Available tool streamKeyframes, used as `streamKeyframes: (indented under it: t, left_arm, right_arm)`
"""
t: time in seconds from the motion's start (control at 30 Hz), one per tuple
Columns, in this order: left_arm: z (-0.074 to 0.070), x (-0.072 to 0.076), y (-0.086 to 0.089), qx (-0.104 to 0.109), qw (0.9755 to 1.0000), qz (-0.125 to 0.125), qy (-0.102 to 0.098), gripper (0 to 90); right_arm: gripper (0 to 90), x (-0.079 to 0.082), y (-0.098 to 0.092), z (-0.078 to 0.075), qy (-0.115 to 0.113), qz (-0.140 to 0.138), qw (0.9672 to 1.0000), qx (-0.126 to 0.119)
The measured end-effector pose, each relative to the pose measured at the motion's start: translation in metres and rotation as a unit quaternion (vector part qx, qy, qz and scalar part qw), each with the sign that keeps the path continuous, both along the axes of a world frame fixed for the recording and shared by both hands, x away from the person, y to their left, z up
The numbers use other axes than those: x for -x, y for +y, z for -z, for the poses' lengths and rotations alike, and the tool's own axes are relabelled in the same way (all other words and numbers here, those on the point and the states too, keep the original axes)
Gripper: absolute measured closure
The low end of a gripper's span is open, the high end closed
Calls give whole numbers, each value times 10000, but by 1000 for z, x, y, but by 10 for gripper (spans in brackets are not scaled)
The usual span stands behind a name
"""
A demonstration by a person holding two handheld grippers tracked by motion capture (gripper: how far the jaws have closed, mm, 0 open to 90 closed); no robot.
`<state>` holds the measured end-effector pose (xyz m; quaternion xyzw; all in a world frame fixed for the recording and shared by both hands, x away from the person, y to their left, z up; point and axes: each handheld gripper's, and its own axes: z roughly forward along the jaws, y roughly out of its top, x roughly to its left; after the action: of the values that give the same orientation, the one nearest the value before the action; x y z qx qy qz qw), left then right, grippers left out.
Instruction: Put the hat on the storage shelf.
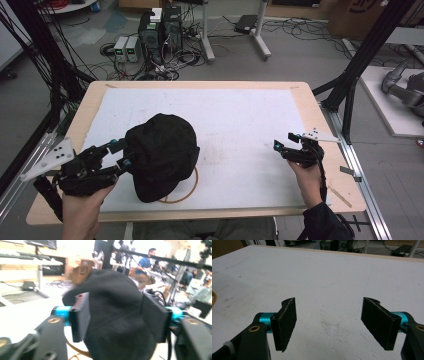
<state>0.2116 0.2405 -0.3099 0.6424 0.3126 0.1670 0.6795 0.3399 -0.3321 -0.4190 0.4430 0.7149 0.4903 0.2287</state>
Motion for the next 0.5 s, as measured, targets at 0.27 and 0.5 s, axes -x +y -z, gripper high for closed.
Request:
streamKeyframes:
  t: [0.27, 0.5]
  left_arm:
    - [3, -28, 36, 75, 9996, -249, -60, 209]
    - [14, -55, 63, -115, 9994, -306, -98, 194]
  right_arm:
    - [282, 0, -5, -1, -23, 54, 10000, -37]
    - [282, 1, -7, 0, -8, 66, 10000, -55]
